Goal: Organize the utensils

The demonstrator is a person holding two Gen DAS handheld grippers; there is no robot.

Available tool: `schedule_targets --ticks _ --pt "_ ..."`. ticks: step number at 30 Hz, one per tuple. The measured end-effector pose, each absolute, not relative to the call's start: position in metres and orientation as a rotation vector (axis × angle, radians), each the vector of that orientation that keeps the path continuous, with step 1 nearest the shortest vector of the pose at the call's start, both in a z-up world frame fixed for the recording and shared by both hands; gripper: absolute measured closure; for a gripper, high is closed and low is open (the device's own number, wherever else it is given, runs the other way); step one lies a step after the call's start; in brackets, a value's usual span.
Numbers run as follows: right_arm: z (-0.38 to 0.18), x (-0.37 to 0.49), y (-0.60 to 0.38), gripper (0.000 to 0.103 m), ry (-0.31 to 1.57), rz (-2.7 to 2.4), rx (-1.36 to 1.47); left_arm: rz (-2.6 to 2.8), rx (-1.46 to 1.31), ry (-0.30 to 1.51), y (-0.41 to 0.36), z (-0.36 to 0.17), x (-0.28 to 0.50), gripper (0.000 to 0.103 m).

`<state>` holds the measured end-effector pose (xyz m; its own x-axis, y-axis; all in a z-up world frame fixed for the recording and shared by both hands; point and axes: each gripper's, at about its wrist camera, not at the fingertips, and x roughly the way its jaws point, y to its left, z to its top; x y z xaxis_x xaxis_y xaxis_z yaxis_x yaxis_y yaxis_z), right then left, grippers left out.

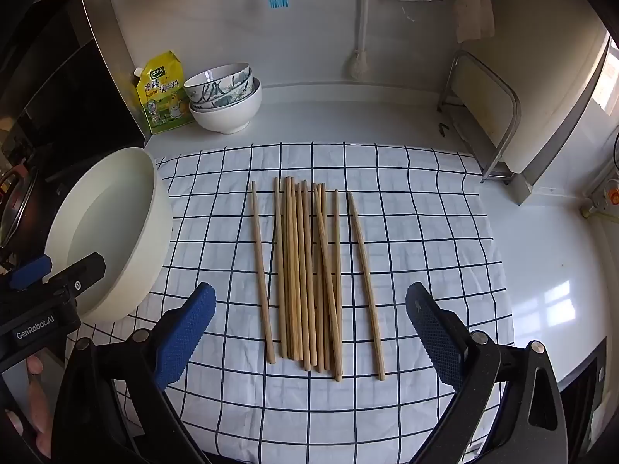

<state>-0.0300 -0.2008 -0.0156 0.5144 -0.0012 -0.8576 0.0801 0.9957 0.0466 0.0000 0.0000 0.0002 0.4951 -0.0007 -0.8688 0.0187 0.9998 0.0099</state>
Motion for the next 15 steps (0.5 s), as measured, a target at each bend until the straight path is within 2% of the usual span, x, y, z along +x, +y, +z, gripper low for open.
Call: schedule_targets --ticks 15 --pt "-0.0138 -0.0319 -0.2006 0.009 1.015 -0.053 0.080 -0.016 0.013 1.063 0.0012 -0.0003 0.0019 0.007"
